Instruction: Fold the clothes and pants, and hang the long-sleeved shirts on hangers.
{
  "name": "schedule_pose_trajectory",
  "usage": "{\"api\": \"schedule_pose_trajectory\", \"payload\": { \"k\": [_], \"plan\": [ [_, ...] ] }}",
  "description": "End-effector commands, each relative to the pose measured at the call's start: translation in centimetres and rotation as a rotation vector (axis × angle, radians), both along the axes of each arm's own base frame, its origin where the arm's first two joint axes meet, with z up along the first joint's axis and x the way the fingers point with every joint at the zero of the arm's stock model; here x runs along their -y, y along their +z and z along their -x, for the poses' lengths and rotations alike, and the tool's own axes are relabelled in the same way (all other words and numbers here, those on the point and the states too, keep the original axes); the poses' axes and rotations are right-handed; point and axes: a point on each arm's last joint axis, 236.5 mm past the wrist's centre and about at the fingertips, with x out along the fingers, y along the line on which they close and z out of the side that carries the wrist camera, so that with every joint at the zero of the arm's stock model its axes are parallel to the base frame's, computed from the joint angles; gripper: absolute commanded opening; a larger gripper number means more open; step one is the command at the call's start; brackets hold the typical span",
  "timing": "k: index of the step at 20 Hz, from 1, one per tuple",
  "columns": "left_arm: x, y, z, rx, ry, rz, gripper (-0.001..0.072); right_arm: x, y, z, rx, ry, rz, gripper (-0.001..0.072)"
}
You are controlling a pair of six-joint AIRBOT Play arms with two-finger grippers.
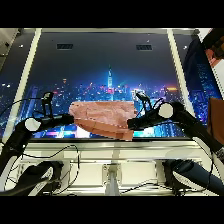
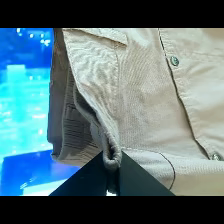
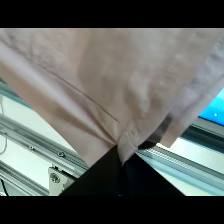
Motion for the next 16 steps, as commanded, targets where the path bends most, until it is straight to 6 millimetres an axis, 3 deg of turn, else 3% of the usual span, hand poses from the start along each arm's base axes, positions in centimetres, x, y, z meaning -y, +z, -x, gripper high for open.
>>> {"api": "schedule_pose_trajectory", "payload": {
  "k": [1,6,7,8,9,10,12,16],
  "plan": [
    [-1.7,-0.2,-0.7,0.023,0.043,-0.064,0.0013,1.0,-1.5,0.6,-0.042,-0.078,0.064,0.0009],
    [-2.0,0.5,-1.9,0.073,0.068,-0.060,0.0019,-0.7,-3.1,4.0,-0.091,-0.013,0.056,0.0019],
    [-1.6,0.4,-1.7,0.061,0.071,-0.040,0.0028,-0.7,-3.1,4.0,-0.082,0.000,0.062,0.0096],
    [-1.3,0.4,-1.4,0.047,0.072,-0.023,0.0089,-0.7,-3.2,3.9,-0.068,0.014,0.065,0.0242],
    [-1.0,0.2,-1.0,0.029,0.064,-0.016,0.0232,-0.6,-3.3,3.7,-0.053,0.030,0.069,0.0401],
    [-0.8,0.0,-0.5,0.008,0.053,-0.013,0.0394,-0.3,-3.4,3.5,-0.037,0.045,0.079,0.0462],
    [-0.5,-0.3,0.2,-0.026,0.038,-0.010,0.0592,0.3,-3.6,3.1,-0.014,0.057,0.108,0.0460],
    [-0.7,-0.4,0.4,-0.030,0.033,-0.020,0.0612,1.1,-3.6,-0.7,0.159,0.058,0.149,0.0449]
  ]
}}
